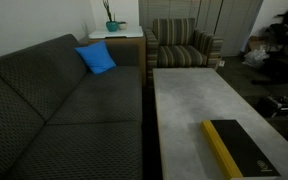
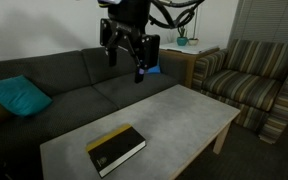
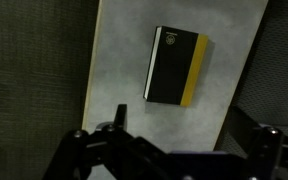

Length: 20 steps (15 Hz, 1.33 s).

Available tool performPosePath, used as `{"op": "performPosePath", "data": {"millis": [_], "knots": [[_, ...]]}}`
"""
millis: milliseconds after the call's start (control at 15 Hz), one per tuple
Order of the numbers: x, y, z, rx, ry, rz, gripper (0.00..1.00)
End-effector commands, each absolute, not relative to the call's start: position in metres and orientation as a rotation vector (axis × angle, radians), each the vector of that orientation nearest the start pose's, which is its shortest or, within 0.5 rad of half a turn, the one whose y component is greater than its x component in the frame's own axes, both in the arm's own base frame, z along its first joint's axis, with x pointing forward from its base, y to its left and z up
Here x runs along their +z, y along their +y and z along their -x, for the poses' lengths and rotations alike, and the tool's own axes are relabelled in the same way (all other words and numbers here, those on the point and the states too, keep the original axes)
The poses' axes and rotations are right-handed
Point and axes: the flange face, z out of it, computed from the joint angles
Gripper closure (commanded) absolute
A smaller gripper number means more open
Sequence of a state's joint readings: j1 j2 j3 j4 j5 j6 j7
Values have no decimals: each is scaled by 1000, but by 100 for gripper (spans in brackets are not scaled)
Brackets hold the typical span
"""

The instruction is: Open the cover of the book on the table

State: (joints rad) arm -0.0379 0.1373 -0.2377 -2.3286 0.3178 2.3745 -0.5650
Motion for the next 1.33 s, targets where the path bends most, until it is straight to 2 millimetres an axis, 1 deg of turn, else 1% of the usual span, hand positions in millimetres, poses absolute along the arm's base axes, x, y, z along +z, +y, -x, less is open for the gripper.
{"op": "performPosePath", "data": {"millis": [0, 67, 333, 467, 600, 733, 1000, 1267], "knots": [[273, -131, -489, 24, -144, 2956, 0], [271, -127, -490, 44, -183, 2960, 0], [251, -107, -500, 116, -385, 2964, 0], [236, -96, -507, 170, -456, 2962, 0], [217, -90, -516, 222, -495, 2973, 0], [196, -88, -526, 283, -536, 2972, 0], [147, -89, -549, 394, -582, 2935, 0], [104, -98, -570, 471, -612, 2967, 0]]}}
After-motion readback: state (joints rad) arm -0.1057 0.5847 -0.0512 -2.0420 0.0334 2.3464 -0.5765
